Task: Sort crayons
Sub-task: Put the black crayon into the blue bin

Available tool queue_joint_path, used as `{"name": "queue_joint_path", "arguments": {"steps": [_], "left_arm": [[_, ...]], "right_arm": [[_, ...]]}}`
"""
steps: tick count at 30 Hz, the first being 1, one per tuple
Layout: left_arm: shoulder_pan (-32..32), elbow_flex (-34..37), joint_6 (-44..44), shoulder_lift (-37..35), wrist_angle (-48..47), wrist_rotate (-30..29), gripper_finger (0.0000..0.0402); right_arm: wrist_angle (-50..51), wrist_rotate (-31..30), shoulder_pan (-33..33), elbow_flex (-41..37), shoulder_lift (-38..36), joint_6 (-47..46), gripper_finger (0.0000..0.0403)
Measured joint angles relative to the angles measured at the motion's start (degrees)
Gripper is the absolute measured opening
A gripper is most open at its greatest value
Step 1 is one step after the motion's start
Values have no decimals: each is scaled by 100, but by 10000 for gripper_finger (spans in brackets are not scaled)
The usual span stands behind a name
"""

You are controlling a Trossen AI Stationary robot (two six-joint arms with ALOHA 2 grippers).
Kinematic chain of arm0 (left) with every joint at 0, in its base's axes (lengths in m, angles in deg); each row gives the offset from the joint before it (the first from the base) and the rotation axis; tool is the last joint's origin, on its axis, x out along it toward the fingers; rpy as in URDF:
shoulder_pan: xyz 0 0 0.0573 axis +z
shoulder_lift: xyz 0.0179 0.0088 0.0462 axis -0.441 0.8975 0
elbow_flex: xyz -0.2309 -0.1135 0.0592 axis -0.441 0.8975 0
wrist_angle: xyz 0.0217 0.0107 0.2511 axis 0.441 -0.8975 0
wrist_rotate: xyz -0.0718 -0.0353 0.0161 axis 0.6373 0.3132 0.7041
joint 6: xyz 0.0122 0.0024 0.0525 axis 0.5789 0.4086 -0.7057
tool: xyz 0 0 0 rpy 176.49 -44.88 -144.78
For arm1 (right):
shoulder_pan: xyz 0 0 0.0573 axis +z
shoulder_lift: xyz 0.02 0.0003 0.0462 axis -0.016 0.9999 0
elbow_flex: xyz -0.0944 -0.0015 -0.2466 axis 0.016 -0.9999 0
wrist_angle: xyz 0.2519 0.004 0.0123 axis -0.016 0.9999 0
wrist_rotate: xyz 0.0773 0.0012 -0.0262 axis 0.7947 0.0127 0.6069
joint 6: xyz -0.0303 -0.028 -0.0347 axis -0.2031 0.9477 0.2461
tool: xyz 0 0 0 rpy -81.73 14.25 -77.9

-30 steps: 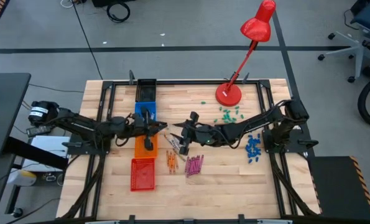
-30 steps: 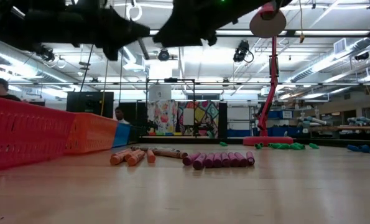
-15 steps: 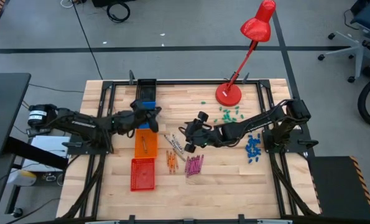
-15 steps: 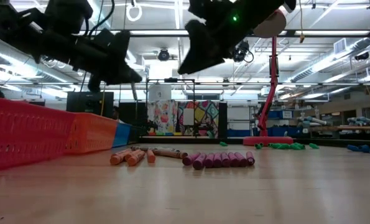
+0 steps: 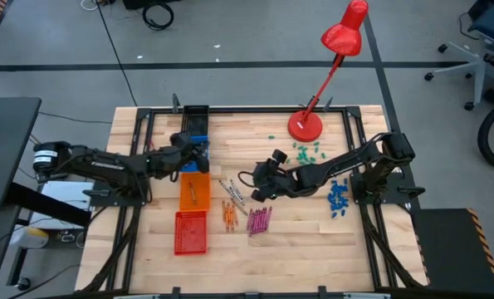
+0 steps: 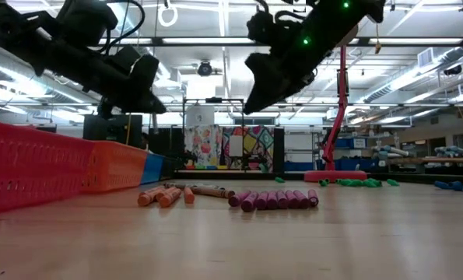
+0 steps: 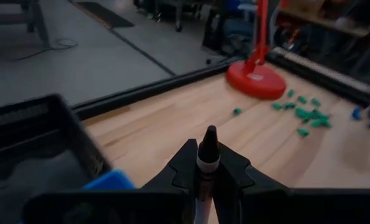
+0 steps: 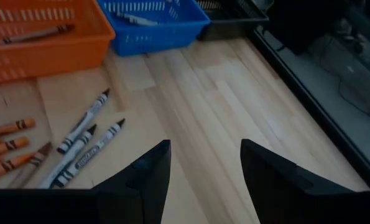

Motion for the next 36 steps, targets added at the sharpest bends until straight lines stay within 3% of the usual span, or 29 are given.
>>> {"name": "queue_joint_path", "arguments": {"steps": [7, 15, 20, 36], "left_arm": [[72, -39, 392, -557, -1087, -112, 36], [225, -767, 1179, -663, -3621, 4, 37], [224, -791, 1261, -662, -3756, 500, 37], [690, -793, 1693, -61, -4340, 933, 39]], "right_arm": [[-415, 19, -19, -388, 4, -137, 197], [-579, 40, -75, -440, 4, -114, 197], [-704, 43, -74, -440, 4, -73, 197], [-763, 112, -76, -440, 4, -30, 197]]}}
